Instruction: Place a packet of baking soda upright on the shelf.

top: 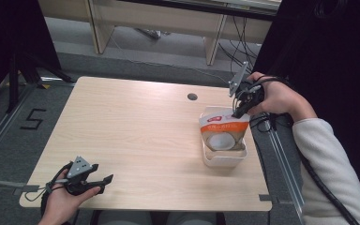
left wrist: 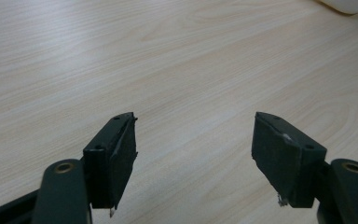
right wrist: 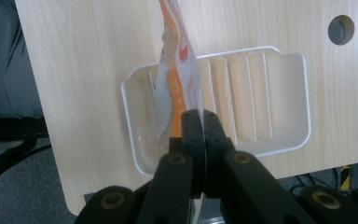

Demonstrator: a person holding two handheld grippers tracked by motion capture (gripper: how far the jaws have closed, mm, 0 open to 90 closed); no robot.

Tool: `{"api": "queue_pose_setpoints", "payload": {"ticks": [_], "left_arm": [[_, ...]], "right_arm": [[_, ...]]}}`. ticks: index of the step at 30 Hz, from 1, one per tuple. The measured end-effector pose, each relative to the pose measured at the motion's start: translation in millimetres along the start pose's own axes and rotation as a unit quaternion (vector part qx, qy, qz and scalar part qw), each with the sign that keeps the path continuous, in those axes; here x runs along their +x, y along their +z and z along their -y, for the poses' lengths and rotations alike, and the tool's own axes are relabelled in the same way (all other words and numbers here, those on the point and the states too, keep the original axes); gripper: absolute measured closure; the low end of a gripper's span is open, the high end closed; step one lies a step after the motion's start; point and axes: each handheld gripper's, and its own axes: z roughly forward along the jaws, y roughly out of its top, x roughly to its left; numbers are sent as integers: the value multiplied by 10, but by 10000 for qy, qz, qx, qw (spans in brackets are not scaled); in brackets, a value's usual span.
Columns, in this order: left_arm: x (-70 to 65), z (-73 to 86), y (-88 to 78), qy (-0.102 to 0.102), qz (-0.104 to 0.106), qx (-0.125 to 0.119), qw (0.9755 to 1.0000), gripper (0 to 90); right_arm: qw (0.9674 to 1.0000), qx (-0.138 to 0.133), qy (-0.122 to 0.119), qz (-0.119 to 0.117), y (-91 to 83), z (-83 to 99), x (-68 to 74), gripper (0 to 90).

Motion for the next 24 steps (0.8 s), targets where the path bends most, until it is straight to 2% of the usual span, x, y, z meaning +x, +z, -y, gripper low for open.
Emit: {"api": "queue_pose_setpoints", "payload": {"ticks": [8,9,10,11,12,13,14,17,18,19,20,21,23,24], "left_arm": [[2,1,2,-4,22,5,10000,300],[0,1,2,-5,10,-1,10000,301],[-1,0,0,-7,-1,-2,10000,300],[-2,0,0,-14,-2,-11,10000,300],[-2,1,0,-13,1,-11,10000,300],[-1,1,0,-6,1,-5,10000,300],[-3,2,2,-22,13,-11,10000,301],[0,1,0,-5,3,-1,10000,301],[-1,0,1,-6,3,-2,10000,301],[0,0,2,-7,15,-3,10000,300],[1,0,1,0,19,2,10000,301],[2,-1,0,11,18,11,10000,301],[2,-1,0,9,17,10,10000,300],[1,0,0,4,10,0,10000,301]], "right_arm": [[9998,53,-169,94,32,11,7,900],[10000,69,-20,60,36,15,27,900],[9999,37,-153,51,46,12,12,900],[9998,37,-172,58,53,13,9,900],[9999,79,-81,90,53,19,22,900],[9997,44,-213,62,73,19,0,900],[9999,72,-117,53,75,26,8,900],[9998,77,-160,56,103,32,-4,900],[9999,117,-55,71,105,36,6,900],[9998,64,-212,16,122,36,-12,900],[9997,77,-209,56,131,39,-17,900],[9999,98,-128,35,133,43,-10,900],[9999,84,-148,29,138,48,-14,900],[9999,115,-55,51,133,54,-4,900]]}}
